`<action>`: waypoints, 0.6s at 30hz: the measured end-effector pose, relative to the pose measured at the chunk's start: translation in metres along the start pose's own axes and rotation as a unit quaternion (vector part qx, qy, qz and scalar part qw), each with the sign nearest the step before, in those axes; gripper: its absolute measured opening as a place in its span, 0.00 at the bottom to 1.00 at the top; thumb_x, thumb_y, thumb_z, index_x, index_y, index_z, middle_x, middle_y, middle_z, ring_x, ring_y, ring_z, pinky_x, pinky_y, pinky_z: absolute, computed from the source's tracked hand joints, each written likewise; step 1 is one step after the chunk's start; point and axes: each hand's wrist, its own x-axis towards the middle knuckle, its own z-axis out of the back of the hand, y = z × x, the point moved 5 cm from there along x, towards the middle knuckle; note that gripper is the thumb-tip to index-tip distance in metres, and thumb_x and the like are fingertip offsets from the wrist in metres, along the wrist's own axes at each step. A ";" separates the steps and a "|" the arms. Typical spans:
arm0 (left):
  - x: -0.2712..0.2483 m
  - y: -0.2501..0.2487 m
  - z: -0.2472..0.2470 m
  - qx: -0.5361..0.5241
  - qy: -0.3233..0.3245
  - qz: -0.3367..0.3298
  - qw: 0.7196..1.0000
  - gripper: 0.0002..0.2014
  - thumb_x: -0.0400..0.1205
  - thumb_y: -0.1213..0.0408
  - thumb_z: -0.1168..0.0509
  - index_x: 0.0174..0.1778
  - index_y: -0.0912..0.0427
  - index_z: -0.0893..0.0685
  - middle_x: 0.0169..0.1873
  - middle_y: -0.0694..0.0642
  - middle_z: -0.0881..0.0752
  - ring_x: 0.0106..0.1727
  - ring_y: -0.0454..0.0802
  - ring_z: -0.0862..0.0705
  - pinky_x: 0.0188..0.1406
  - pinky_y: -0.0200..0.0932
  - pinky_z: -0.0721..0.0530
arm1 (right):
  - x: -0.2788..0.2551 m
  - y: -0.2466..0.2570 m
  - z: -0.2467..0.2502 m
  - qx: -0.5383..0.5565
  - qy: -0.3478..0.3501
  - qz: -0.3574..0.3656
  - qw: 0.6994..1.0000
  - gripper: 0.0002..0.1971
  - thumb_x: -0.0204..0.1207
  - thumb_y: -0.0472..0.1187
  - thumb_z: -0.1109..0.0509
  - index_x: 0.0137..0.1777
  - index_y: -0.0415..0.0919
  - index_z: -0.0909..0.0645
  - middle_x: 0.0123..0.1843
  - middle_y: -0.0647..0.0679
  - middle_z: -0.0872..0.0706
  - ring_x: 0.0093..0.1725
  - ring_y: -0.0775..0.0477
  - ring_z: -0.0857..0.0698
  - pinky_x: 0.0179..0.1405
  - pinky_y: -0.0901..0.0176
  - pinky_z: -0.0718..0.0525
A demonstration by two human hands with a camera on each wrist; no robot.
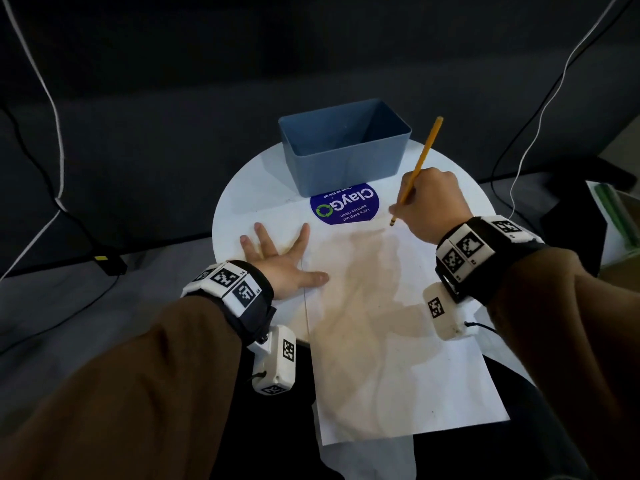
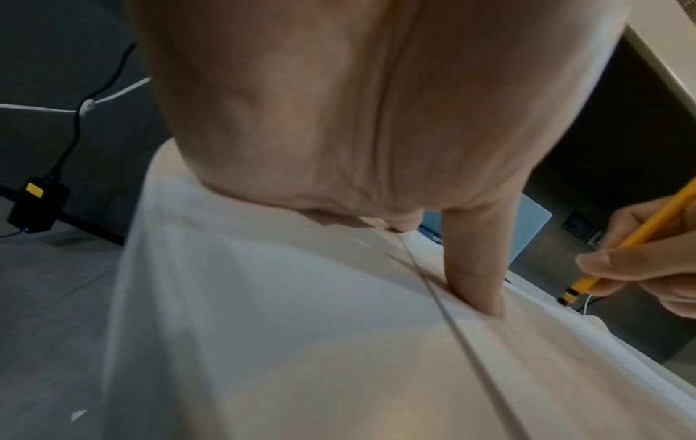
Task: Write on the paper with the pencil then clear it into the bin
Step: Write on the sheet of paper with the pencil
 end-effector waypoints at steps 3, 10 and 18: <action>0.000 0.001 -0.001 -0.009 0.002 -0.002 1.000 0.47 0.78 0.29 0.39 0.81 0.27 0.69 0.79 0.67 0.80 0.79 0.76 0.77 0.80 0.72 0.66 | -0.006 0.017 -0.013 0.010 0.025 0.041 0.999 0.10 0.77 0.43 0.20 0.44 0.42 0.19 0.43 0.48 0.17 0.46 0.49 0.19 0.31 0.66 0.27; 0.003 0.001 -0.001 0.002 -0.002 0.001 1.000 0.47 0.78 0.29 0.40 0.81 0.26 0.70 0.78 0.66 0.82 0.79 0.75 0.78 0.77 0.74 0.67 | -0.001 -0.009 0.004 -0.031 0.027 0.004 0.999 0.11 0.76 0.37 0.21 0.36 0.42 0.20 0.39 0.46 0.18 0.38 0.49 0.19 0.29 0.65 0.30; 0.002 0.001 0.000 0.002 -0.001 -0.004 1.000 0.48 0.78 0.29 0.40 0.81 0.26 0.70 0.78 0.67 0.82 0.78 0.76 0.78 0.80 0.73 0.66 | -0.003 -0.009 0.013 -0.006 -0.003 0.008 1.000 0.13 0.77 0.40 0.22 0.35 0.44 0.22 0.36 0.48 0.19 0.37 0.54 0.24 0.32 0.66 0.30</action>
